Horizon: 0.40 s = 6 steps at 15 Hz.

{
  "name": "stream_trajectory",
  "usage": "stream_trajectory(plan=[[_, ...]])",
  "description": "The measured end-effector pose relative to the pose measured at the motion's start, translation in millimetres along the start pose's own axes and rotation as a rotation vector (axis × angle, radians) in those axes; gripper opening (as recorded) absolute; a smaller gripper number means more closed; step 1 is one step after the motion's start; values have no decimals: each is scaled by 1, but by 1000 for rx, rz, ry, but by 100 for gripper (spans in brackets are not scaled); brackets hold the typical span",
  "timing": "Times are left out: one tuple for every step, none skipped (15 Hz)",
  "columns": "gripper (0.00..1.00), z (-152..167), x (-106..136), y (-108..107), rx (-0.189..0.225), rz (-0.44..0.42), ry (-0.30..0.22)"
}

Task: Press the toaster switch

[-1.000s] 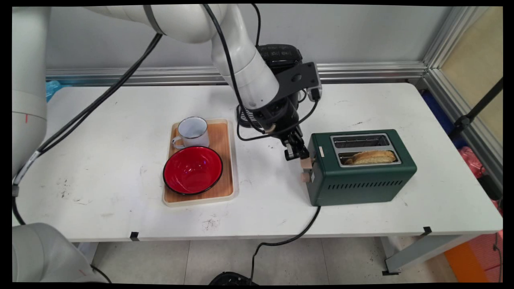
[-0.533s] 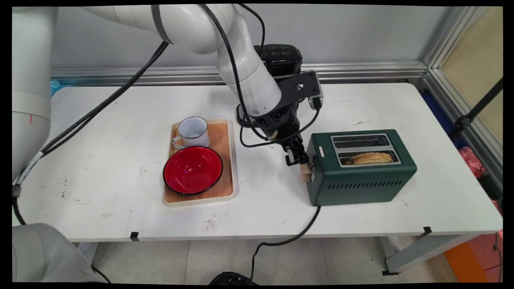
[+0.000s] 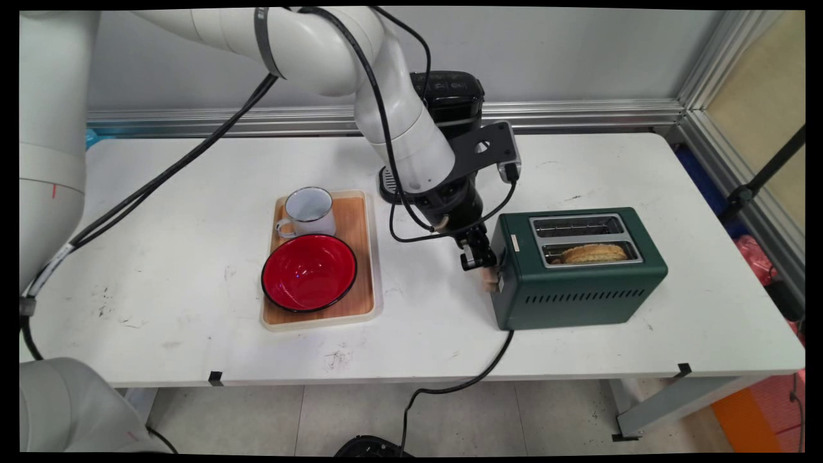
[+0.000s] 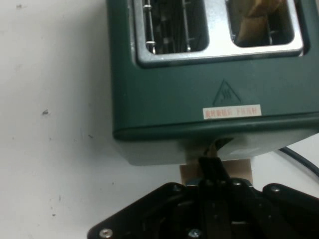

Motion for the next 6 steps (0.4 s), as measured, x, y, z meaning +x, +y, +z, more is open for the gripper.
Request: stream_trajectory(plan=[[0,1,0,0,0,-1,-2],[0,2,-1,1,-1,-2,-4],[0,2,-1,1,-1,-3,-5],[0,3,-1,1,-1,-4,-6],[0,3,-2,1,-1,-4,-7],[0,4,-2,1,-1,-5,-8]])
